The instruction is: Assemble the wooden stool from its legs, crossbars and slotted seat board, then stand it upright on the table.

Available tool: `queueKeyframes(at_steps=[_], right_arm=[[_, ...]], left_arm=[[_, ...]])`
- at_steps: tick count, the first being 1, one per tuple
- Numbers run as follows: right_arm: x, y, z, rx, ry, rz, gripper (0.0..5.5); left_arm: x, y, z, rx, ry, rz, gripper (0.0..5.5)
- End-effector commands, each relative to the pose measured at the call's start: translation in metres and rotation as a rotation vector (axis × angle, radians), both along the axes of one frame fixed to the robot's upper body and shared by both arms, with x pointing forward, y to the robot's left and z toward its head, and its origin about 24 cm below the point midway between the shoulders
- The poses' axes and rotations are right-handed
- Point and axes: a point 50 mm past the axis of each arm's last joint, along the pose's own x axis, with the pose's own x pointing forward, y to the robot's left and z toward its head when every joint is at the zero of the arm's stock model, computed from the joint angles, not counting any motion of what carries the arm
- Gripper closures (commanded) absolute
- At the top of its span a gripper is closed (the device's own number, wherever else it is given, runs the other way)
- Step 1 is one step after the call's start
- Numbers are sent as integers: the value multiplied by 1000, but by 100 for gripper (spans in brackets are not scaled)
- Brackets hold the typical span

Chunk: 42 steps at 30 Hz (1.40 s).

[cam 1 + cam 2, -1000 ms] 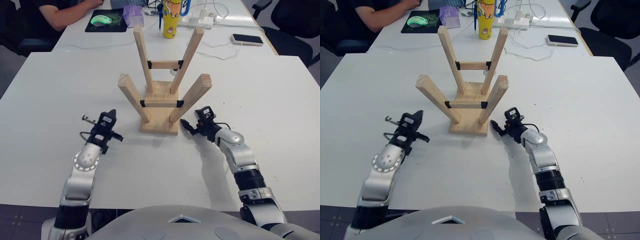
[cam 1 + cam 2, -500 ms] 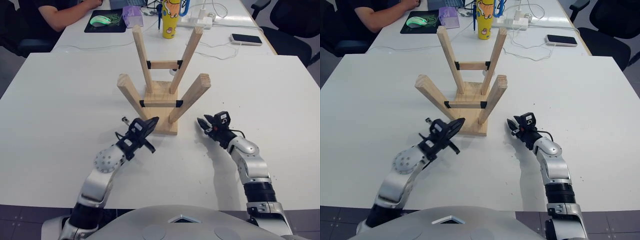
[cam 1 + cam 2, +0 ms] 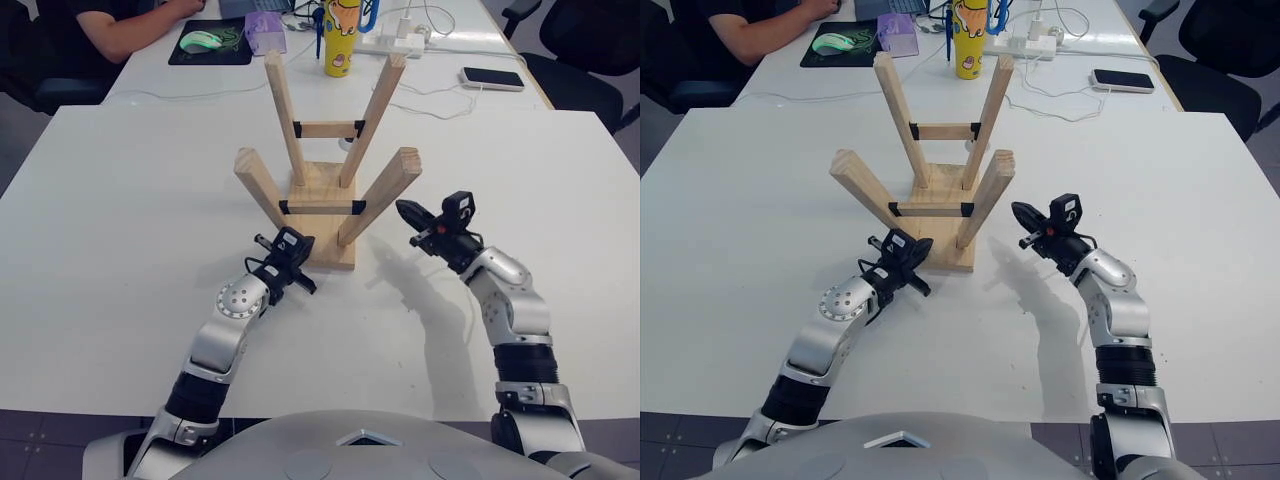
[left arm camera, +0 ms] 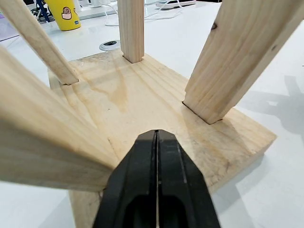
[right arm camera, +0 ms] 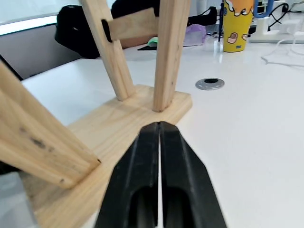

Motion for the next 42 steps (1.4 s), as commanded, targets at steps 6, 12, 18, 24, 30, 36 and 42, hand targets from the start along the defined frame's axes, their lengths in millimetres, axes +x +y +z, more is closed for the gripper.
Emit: queueKeyframes(at_steps=[6,12,18,24,30,36,42], right_arm=[[19,15,232,675,-400,411,548],[-9,30,235,834,-289,612,548],[-63,57,-11,-39,508,405,548],[-12,69,118,363,8,464,548],[-17,19,242,842,-329,665,548],[-28,-15,302,1121,-530,693,548],[-46,67,4,-144,514,371,548]], left_arm=[[-8,7,-21,99,145,-20,550],[-9,8,-23,94,158,-11,550],[-5,4,-18,85,157,-44,550],[-5,8,-23,110,184,-48,550],[-6,10,-26,113,199,-39,550],[-6,10,-28,108,204,-39,550],[-7,2,-24,105,200,-88,550]])
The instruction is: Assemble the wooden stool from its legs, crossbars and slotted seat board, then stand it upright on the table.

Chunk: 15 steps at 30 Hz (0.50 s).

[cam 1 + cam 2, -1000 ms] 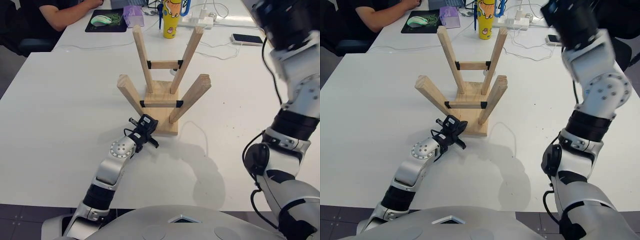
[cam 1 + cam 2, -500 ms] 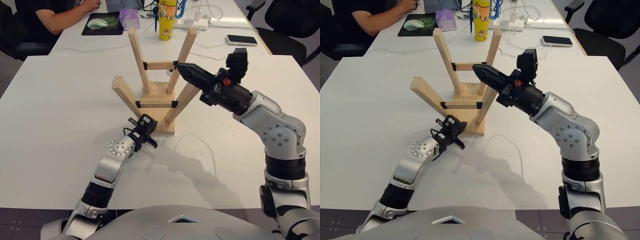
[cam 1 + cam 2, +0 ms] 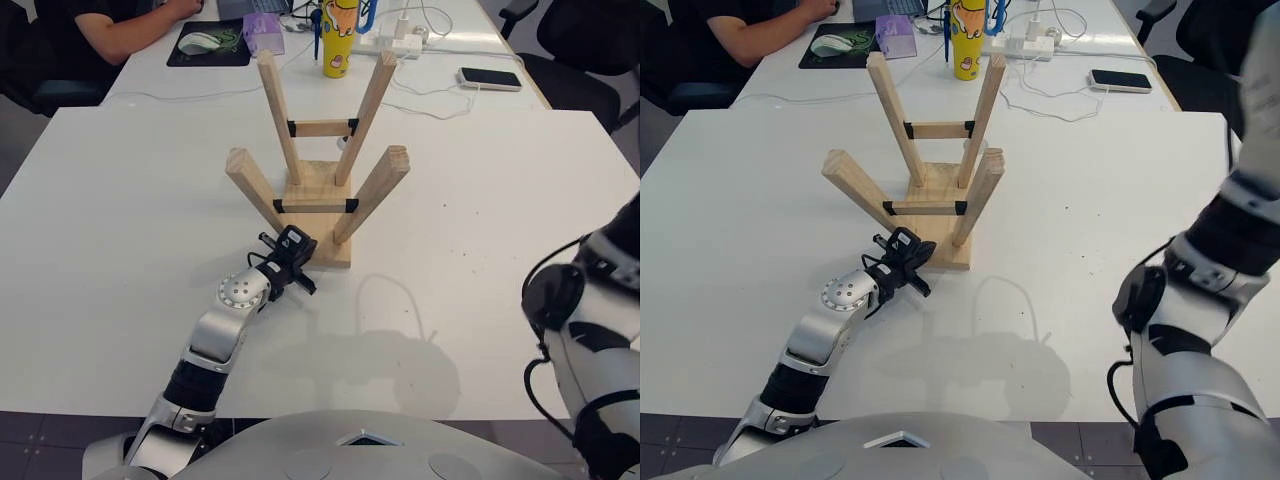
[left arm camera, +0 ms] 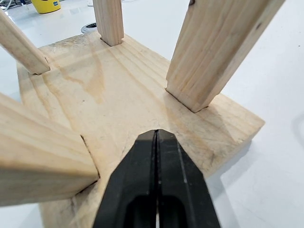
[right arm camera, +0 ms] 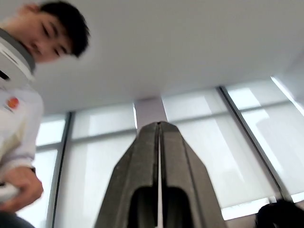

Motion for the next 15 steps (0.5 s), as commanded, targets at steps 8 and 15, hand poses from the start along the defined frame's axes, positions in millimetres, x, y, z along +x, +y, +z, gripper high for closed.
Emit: queueKeyframes(at_steps=[8,15], right_arm=[[18,34,-207,-1120,343,-309,548],[39,13,-121,-533,214,-341,548]], left_arm=[[-16,4,-27,50,148,19,550],[-12,2,-27,43,139,33,550]])
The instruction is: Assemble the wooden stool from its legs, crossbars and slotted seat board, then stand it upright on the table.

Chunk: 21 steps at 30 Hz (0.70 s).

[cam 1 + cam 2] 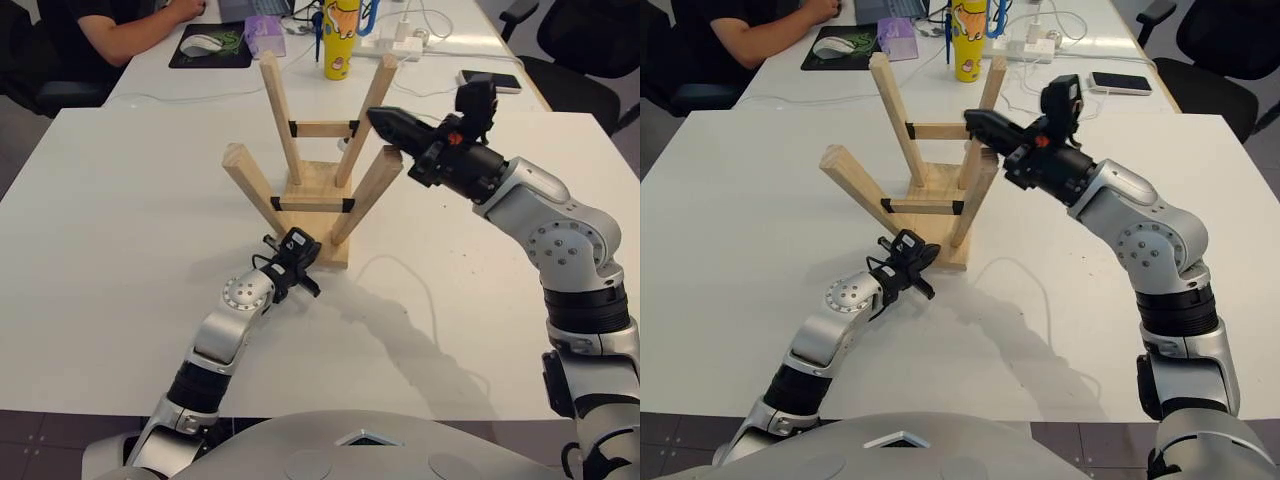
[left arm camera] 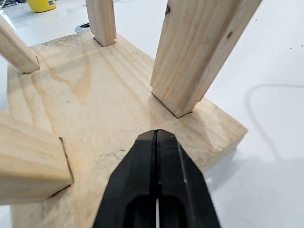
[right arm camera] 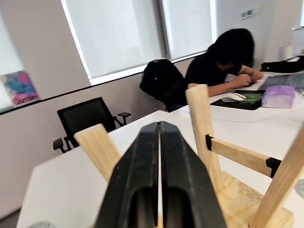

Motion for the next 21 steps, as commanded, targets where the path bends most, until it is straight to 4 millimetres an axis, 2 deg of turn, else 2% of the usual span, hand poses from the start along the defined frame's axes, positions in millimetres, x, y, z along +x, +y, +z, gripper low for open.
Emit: queueKeyframes(at_steps=[1,3,5,9,12,16,18,21], right_arm=[[3,-15,14,196,-10,-6,548],[7,-27,7,288,30,-83,548],[11,-38,-12,280,92,-202,548],[8,-42,-82,-134,249,-361,548],[-1,-42,-107,-219,263,-345,548],[-4,-45,-110,-213,241,-335,548],[-2,-51,-107,-275,197,-400,548],[-11,-45,-97,-190,149,-509,548]], left_arm=[[-9,9,-24,57,116,33,550],[-7,9,-19,38,74,34,550],[-5,10,-12,20,14,35,550],[-9,13,3,-11,-100,9,550],[-12,21,7,11,-122,-13,550],[-13,31,12,21,-142,-17,550],[-11,36,17,19,-180,24,550],[-26,39,26,-31,-276,13,550]])
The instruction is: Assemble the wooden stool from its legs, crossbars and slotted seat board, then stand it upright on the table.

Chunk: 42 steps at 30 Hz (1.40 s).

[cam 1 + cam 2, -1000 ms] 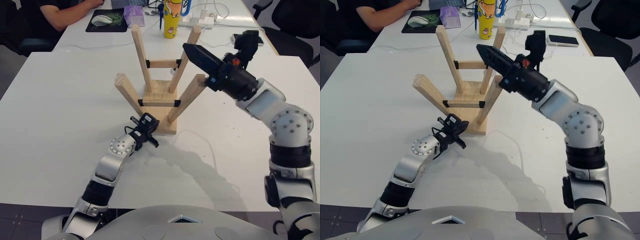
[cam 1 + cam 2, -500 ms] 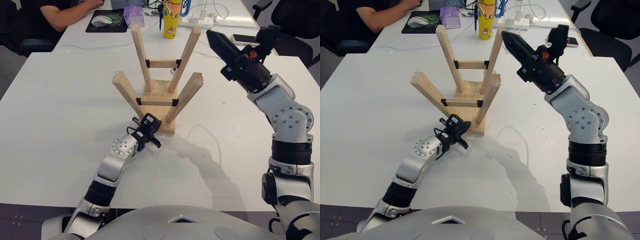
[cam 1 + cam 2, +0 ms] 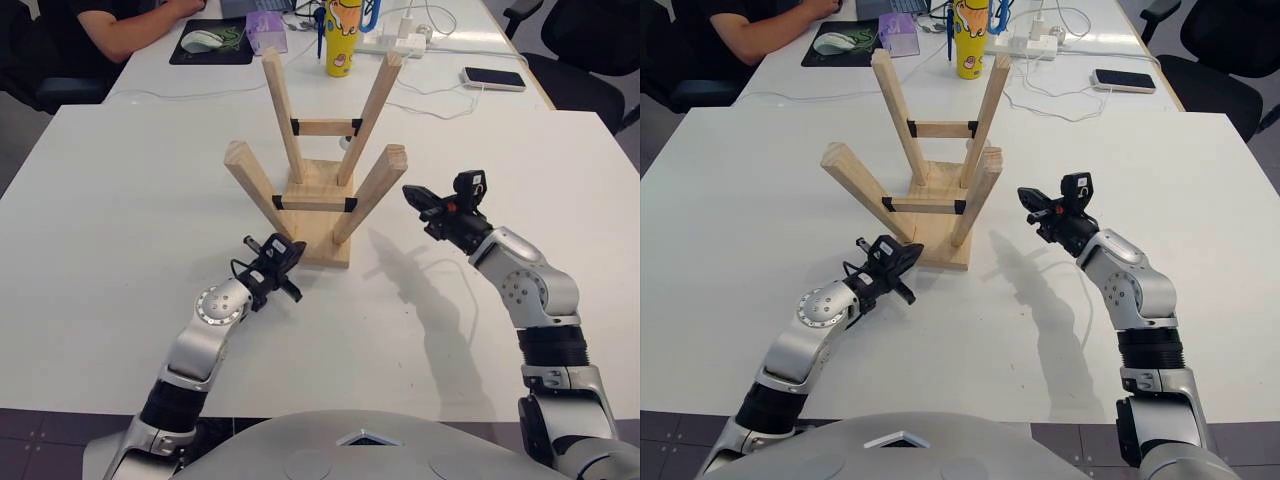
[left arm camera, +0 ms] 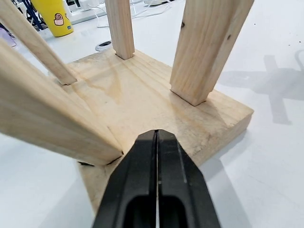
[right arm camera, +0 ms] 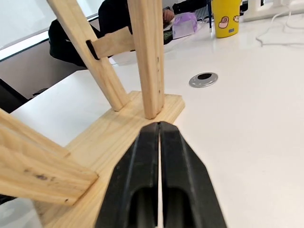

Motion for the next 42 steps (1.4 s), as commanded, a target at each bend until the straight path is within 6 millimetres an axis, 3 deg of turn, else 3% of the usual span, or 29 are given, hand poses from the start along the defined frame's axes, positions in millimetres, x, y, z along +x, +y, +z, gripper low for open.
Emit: queueKeyframes(at_steps=[1,4,7,11,16,25,27,29,31,34,39,42], right_arm=[[-20,10,23,77,-184,-157,548],[-60,26,46,66,-337,-261,548],[-87,35,59,-60,-404,-296,548],[-93,24,64,-85,-398,-505,548],[-77,32,90,-107,-510,-590,548],[-59,32,92,-28,-483,-604,548],[-54,61,91,46,-465,-396,548],[-59,101,86,-33,-468,-102,548],[-61,120,71,-76,-393,38,548],[-55,105,62,-131,-350,-55,548],[-43,62,54,-212,-318,-263,548],[-37,43,49,-202,-289,-318,548]], left_arm=[[-26,9,22,-92,-212,2,550],[-63,29,45,-130,-420,84,550],[-79,47,61,-157,-480,272,550],[-58,64,93,-169,-634,500,550],[-16,63,127,-159,-745,581,550],[-6,64,113,-107,-632,631,550],[0,42,106,-138,-575,484,550],[3,8,92,-102,-511,258,550],[2,-7,84,-59,-480,160,550],[7,-1,83,-43,-472,215,550],[8,39,78,46,-475,440,550],[4,53,83,49,-520,537,550]])
